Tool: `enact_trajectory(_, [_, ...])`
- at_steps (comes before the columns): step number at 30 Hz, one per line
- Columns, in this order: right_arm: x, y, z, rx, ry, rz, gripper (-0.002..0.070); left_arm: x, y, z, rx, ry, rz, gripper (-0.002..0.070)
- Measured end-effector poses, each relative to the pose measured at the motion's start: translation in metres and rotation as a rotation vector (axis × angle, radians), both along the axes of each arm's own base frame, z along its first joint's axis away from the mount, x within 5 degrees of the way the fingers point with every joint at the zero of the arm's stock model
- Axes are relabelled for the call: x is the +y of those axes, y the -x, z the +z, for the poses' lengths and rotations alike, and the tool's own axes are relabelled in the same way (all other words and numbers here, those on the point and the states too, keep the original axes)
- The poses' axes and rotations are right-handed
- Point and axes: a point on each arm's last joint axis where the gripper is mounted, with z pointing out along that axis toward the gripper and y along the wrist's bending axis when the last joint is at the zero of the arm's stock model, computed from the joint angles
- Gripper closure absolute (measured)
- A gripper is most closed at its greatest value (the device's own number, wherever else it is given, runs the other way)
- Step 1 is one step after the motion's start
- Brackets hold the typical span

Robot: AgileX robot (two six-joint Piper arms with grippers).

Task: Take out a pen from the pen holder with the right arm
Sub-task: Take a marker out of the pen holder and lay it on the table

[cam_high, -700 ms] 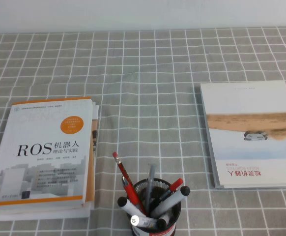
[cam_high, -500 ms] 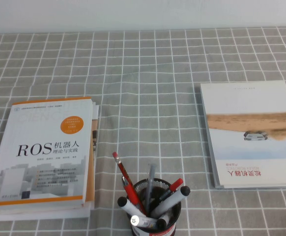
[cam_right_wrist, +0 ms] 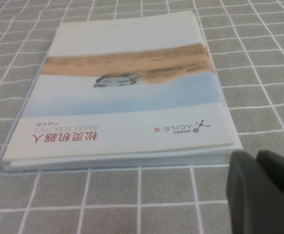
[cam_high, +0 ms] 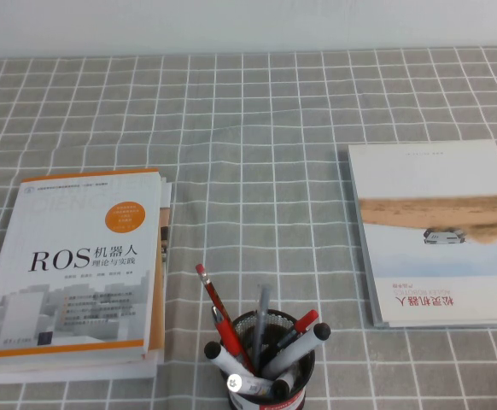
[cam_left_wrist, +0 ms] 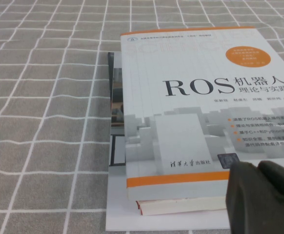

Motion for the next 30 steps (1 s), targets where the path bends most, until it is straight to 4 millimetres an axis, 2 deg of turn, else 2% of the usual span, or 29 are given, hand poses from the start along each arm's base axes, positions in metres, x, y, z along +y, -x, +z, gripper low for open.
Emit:
enact_trajectory(9, [0.0, 0.0, 0.0, -0.002, 0.0, 0.0, 0.0689, 0.0, 0.0, 0.0, 0.0, 0.0, 0.0, 0.0678])
enact_trajectory(12, [0.0, -0.001, 0.005, -0.051, -0.013, -0.004, 0.0689, 0.0, 0.0, 0.0, 0.0, 0.0, 0.0, 0.0678])
enact_trajectory(21, [-0.002, -0.004, 0.031, -0.327, -0.299, -0.058, 0.0689, 0.0, 0.0, 0.0, 0.0, 0.0, 0.0, 0.0678])
enact_trajectory(30, [-0.004, -0.004, 0.036, -0.377, -0.389, -0.082, 0.0689, 0.0, 0.0, 0.0, 0.0, 0.0, 0.0, 0.0678])
